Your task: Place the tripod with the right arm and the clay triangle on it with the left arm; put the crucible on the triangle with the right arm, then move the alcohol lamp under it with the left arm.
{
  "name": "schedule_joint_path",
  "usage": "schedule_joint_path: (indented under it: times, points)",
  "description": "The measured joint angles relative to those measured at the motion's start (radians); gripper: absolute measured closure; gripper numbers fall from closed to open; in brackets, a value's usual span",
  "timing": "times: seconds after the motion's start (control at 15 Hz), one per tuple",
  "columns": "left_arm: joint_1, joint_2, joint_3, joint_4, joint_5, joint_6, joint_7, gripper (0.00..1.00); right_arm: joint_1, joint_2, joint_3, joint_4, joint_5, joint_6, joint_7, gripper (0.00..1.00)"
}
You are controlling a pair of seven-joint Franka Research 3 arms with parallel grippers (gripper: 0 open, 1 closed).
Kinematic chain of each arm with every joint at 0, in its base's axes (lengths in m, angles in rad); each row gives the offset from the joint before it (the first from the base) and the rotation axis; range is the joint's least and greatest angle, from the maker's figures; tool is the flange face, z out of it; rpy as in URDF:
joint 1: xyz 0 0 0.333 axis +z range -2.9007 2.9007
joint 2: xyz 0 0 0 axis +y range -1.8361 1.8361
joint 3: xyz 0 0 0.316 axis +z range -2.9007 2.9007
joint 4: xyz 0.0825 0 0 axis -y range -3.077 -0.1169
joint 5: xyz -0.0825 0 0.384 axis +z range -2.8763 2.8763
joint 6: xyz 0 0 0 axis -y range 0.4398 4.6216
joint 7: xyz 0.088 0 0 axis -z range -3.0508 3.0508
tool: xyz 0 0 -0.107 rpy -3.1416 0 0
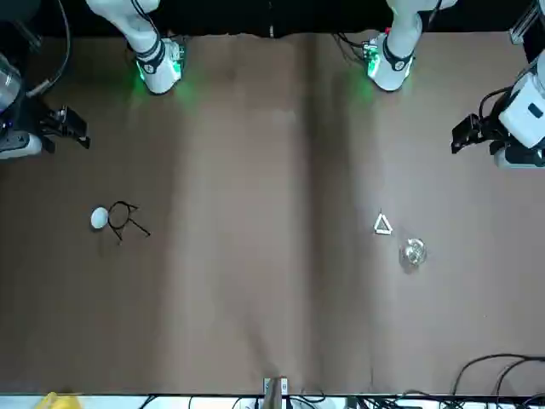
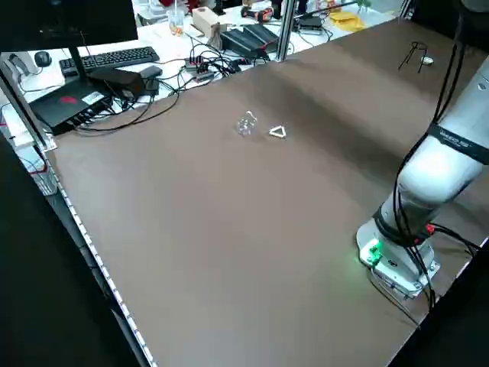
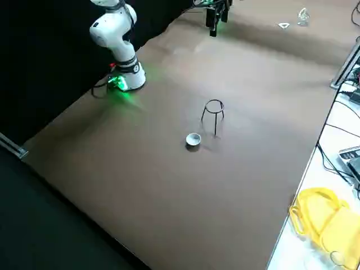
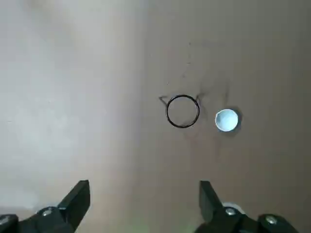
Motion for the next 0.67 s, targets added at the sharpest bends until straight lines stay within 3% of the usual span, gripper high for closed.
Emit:
schedule_joint_path:
  times: [0.47,0.67]
  points:
    - [0.0,0.005,0.0,-0.007,0.0,0.0,0.0,0.0,-0.004,0.005,-0.001,0.0,-0.001,0.02,0.0,0.04]
    - [0.012,0.051,0.001,-0.034,0.0,0.018,-0.008,0.0,-0.029,0.057,-0.002,-0.008,-0.004,0.102,-0.001,0.07]
